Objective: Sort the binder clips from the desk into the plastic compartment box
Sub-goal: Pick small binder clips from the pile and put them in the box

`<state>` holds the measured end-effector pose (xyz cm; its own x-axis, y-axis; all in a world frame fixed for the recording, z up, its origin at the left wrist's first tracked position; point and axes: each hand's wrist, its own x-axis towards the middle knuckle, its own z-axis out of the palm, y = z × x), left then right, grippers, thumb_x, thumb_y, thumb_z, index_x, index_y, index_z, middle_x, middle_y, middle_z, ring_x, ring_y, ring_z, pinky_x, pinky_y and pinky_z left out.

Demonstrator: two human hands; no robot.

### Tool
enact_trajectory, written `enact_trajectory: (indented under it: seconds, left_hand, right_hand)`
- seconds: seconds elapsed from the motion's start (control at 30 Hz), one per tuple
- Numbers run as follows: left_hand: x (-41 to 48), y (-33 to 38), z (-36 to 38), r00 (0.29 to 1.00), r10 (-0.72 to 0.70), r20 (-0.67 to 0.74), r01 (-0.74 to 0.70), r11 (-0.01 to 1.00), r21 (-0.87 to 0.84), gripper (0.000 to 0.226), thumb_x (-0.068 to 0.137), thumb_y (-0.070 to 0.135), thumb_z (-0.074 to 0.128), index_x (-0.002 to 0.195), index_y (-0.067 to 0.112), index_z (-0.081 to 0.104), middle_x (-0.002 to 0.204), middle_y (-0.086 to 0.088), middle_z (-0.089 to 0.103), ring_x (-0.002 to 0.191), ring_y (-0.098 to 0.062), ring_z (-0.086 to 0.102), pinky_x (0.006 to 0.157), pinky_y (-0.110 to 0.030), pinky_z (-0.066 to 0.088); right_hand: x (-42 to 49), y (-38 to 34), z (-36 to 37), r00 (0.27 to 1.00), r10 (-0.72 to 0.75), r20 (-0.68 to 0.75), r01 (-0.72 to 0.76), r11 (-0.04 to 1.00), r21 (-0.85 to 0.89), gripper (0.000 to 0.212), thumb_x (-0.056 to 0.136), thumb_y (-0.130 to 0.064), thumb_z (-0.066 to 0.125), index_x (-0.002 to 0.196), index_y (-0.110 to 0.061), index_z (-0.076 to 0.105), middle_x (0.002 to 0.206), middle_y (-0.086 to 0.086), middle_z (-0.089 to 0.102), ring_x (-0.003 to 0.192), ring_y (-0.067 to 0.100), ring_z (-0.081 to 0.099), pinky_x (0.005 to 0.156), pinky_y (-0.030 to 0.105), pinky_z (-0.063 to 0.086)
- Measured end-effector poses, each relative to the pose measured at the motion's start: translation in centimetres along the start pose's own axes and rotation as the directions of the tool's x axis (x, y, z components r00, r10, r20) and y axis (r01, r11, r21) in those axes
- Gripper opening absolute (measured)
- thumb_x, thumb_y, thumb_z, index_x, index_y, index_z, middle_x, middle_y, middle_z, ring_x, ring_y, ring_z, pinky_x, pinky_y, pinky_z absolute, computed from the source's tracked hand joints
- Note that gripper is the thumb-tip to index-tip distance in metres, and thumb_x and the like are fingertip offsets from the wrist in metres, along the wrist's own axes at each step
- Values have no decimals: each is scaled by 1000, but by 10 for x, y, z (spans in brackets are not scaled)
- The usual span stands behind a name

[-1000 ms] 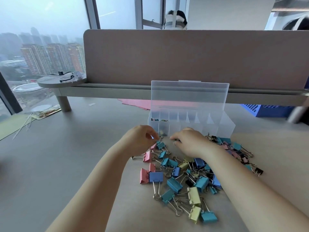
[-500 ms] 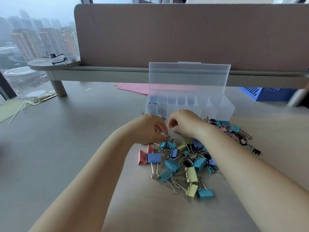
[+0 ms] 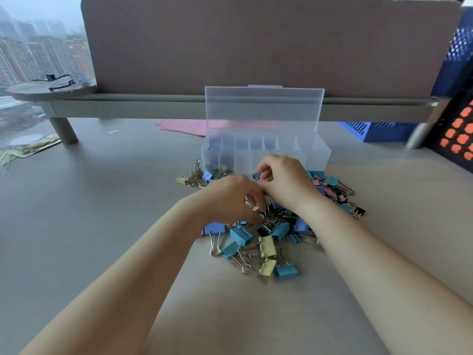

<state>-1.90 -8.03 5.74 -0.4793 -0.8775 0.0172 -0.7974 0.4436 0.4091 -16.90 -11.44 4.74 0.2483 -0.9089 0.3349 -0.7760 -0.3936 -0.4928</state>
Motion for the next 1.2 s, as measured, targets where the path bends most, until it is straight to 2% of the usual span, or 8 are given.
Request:
enact_trajectory:
  seconds: [0.2, 0.43, 0.53, 0.63, 0.73, 0.83, 0.97, 1.2]
  left_hand:
    - [0, 6, 10, 1000, -25, -7, 25, 999, 34, 12, 80, 25, 66, 90, 30, 70, 80, 23, 54, 83, -6, 57, 80, -28, 51]
    - [-5, 10, -1, 993, -84, -80, 67, 979, -190, 6, 79, 26, 73, 79, 26, 67, 71, 19, 59, 58, 8, 54, 53, -4, 38]
    - [-10, 14, -1, 968, -200, -154, 139, 932, -336, 11, 78, 23, 73, 79, 15, 66, 65, 9, 60, 53, -1, 49, 53, -12, 42]
    - [-17, 17, 7, 942, -310, -128, 198, 823, -533, 17, 72, 20, 73, 76, 6, 64, 74, -4, 71, 65, -11, 57, 67, -31, 53]
    - [-25, 19, 14, 923, -368, -112, 214, 733, -646, 21, 70, 17, 72, 76, 1, 60, 86, -14, 73, 71, -15, 61, 76, -37, 57]
    - [-29, 22, 17, 902, -418, -105, 212, 643, -736, 18, 81, 5, 60, 67, 8, 49, 80, -12, 73, 60, -12, 60, 55, -23, 50]
    - [-30, 25, 16, 871, -462, -165, 180, 614, -768, 23, 80, -2, 42, 59, 7, 40, 65, -14, 62, 42, -11, 44, 49, -24, 34]
    - [-29, 30, 16, 892, -446, -71, 249, 617, -746, 20, 80, -5, 33, 76, 11, 44, 58, -3, 52, 37, -8, 35, 39, -18, 25]
  right_hand:
    - [-25, 3, -6, 993, 114, 0, -98, 853, 512, 18, 88, -1, 58, 92, -17, 65, 92, 3, 66, 82, 15, 64, 84, 34, 56]
    - [-47, 9, -24, 986, 149, 78, -168, 875, 455, 25, 92, -2, 49, 87, -23, 62, 86, -8, 64, 58, -1, 55, 62, 16, 47]
    - [-53, 12, -23, 974, 218, 68, -219, 809, 545, 33, 89, 5, 39, 77, -18, 60, 67, -1, 53, 55, 13, 45, 53, 27, 39]
    - [-60, 17, -33, 969, 237, 64, -218, 716, 664, 31, 85, 6, 36, 74, -8, 61, 59, 5, 39, 54, 15, 31, 45, 23, 27]
    - [-76, 21, -40, 993, 80, 89, -113, 870, 481, 19, 87, -5, 57, 71, -11, 66, 65, 6, 55, 60, 11, 47, 54, 14, 39]
    - [-88, 31, -43, 982, -44, 181, 3, 975, 224, 13, 79, -16, 75, 70, -23, 69, 77, -10, 61, 69, -1, 55, 66, 12, 41]
    - [-90, 40, -45, 964, -68, 256, 52, 996, 69, 13, 73, -31, 81, 82, -31, 72, 91, -11, 54, 86, 4, 54, 78, 20, 43]
    - [-86, 35, -45, 963, -78, 259, 99, 993, -69, 22, 72, -43, 79, 89, -35, 69, 89, -15, 48, 86, 2, 45, 78, 26, 40]
